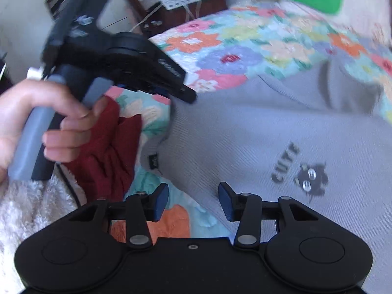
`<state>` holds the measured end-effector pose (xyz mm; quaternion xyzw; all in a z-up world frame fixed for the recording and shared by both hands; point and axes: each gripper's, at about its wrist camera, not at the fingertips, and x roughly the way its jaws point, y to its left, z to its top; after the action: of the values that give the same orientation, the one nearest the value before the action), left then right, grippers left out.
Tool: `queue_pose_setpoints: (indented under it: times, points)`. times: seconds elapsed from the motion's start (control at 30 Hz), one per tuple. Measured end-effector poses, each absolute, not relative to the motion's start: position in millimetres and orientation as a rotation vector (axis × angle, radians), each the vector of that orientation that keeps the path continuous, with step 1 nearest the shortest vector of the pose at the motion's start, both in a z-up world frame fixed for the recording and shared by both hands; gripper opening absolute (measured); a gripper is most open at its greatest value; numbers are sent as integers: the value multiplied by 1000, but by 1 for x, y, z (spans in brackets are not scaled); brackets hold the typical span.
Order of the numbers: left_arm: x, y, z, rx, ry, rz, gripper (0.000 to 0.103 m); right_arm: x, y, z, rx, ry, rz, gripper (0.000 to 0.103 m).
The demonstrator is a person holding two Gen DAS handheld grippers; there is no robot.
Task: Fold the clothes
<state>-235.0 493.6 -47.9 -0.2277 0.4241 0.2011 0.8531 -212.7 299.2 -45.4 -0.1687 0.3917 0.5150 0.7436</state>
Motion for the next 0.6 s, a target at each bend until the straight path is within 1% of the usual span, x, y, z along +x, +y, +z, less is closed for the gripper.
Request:
queue_pose_setpoints:
  times: [0.1, 0.17, 0.2, 0.23, 0.33, 0.5, 0.53, 0.6]
  points:
    - [-244, 501, -52, -551, 894, 421, 12, -227, 306, -46, -486, 717, 1142, 51]
    - [-249, 507, -53, -609, 889, 406, 13, -227, 312, -55, -548, 705, 1160, 51]
    - [-252, 511, -54, -647, 880, 396, 16, -226, 315, -58, -573, 708, 1162, 51]
    - [-254, 514, -54, -689, 869, 382, 22, -225, 320, -62, -597, 707, 1162, 51]
    - [-259, 521, -56, -780, 843, 334, 33, -232, 330, -68, -695, 656, 1160, 51]
    - [-259, 525, -58, -814, 837, 341, 35, -249, 356, -79, -921, 471, 1094, 52]
    - [-260, 526, -60, -824, 835, 344, 37, -250, 361, -79, -932, 436, 1092, 53]
    - [-263, 532, -63, -859, 827, 356, 39, -246, 367, -75, -901, 416, 1109, 51]
